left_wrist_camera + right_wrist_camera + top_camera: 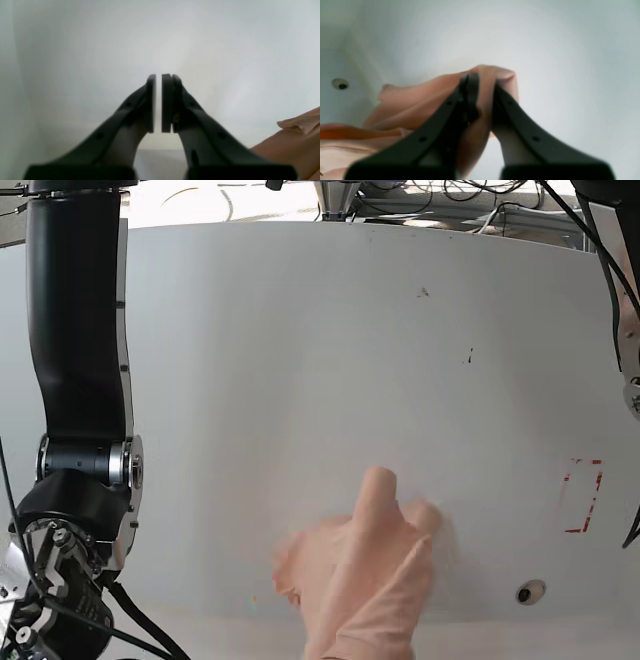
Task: Fold the T-shirt properly
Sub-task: 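Lay the shirt down with the right gripper, left gripper released, then move the left gripper to the shirt hem and grasp it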
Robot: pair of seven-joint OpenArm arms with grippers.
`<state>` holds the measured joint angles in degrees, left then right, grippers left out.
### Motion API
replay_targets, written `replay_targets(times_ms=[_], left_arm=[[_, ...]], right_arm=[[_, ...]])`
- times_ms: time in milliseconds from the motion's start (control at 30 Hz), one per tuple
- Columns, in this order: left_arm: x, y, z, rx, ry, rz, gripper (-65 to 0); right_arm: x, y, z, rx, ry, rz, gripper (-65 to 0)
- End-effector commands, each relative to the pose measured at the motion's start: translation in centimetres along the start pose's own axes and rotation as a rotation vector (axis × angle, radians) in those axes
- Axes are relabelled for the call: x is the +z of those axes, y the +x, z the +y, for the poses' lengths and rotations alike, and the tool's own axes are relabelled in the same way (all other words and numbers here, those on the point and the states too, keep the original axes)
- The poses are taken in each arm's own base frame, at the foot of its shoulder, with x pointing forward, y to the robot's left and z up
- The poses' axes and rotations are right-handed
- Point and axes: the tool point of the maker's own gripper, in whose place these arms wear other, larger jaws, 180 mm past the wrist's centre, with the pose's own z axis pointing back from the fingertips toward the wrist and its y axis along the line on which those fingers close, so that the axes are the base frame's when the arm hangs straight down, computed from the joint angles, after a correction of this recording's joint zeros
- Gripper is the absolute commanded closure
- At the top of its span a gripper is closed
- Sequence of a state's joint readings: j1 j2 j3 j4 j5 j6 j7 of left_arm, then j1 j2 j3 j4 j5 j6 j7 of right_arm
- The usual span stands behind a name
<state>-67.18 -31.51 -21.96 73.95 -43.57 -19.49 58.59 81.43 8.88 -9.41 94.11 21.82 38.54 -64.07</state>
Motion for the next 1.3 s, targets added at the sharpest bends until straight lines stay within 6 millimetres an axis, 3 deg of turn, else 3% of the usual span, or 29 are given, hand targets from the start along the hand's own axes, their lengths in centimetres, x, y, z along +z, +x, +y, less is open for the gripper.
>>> replay_targets(times_ms=[0, 200, 400, 567, 767, 900, 1133, 1267], left_arm=[[0.5, 2.1, -0.9, -0.034, -0.017, -0.063, -1.7], [0.9, 0.3, -1.1, -0.057, -0.011, -0.035, -1.9], [1.3, -2.3, -1.1, -0.082, -0.003, 0.013, -2.2], [2.6, -4.8, -0.7, -0.100, 0.018, 0.049, -2.2], [4.4, -8.8, 0.6, -0.092, 0.057, 0.118, -2.2], [6.4, -12.8, 1.8, -0.080, 0.093, 0.202, -2.2], [9.7, -22.5, 2.4, 0.045, 0.128, 0.372, -2.8], [11.5, -27.5, 2.1, 0.107, 0.138, 0.467, -10.1]], right_arm=[[0.6, -2.3, -0.4, -0.004, -0.027, 0.044, -0.2], [2.2, -10.0, 4.4, -0.026, 0.032, 0.165, -0.2], [5.2, -17.5, 11.6, -0.135, 0.116, 0.264, -0.2], [7.4, -21.9, 16.8, -0.252, 0.183, 0.322, -0.2], [9.0, -24.2, 21.2, -0.332, 0.245, 0.337, -0.2], [10.2, -25.6, 22.6, -0.374, 0.255, 0.366, -0.2], [11.7, -27.4, 23.9, -0.426, 0.256, 0.416, -0.2], [12.2, -27.8, 24.7, -0.439, 0.268, 0.431, -0.2]])
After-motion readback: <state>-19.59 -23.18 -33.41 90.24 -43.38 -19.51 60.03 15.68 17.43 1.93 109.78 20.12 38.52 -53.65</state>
